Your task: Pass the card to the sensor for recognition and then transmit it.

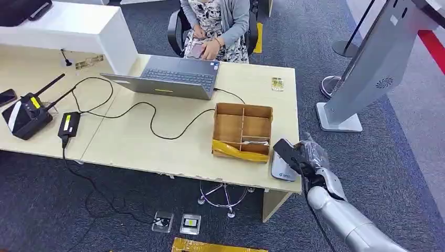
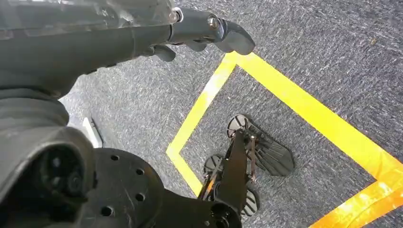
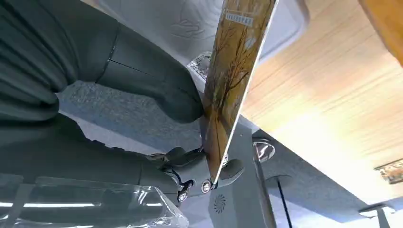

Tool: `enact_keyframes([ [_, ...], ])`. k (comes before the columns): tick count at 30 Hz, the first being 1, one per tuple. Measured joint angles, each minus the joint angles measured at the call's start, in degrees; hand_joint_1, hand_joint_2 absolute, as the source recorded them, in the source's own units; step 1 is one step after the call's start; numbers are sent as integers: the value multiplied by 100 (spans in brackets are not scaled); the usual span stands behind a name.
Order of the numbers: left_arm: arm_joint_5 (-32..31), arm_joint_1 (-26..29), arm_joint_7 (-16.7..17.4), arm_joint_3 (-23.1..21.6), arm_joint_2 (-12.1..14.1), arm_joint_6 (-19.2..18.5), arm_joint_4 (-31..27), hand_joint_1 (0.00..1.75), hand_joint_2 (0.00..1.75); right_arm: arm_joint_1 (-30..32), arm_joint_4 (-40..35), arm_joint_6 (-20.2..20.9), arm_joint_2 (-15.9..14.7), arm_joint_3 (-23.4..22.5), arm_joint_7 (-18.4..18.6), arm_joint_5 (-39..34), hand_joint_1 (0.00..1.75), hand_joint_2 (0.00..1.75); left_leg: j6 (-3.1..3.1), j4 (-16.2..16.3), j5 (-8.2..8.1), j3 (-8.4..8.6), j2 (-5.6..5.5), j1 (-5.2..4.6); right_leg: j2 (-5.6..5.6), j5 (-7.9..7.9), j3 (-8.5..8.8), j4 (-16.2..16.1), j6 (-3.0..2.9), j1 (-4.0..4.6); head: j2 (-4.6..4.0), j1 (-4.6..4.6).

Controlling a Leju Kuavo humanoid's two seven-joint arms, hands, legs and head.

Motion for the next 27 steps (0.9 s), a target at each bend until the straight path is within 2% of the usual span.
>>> enact_keyframes([
  [20, 28, -1, -4, 0, 13, -7, 0, 0, 0, -25, 336, -181, 55, 85, 17, -72, 175, 175, 0, 0, 0, 8, 1, 0, 1, 0, 7, 0, 0, 0, 0, 0],
  [27, 20, -1, -13, 0, 13, -37, 0, 0, 0, -54, 328, -258, 57, 94, 236, -20, 175, 175, 0, 0, 0, 9, 1, 0, 1, 1, 9, 0, 0, 0, 0, 0],
])
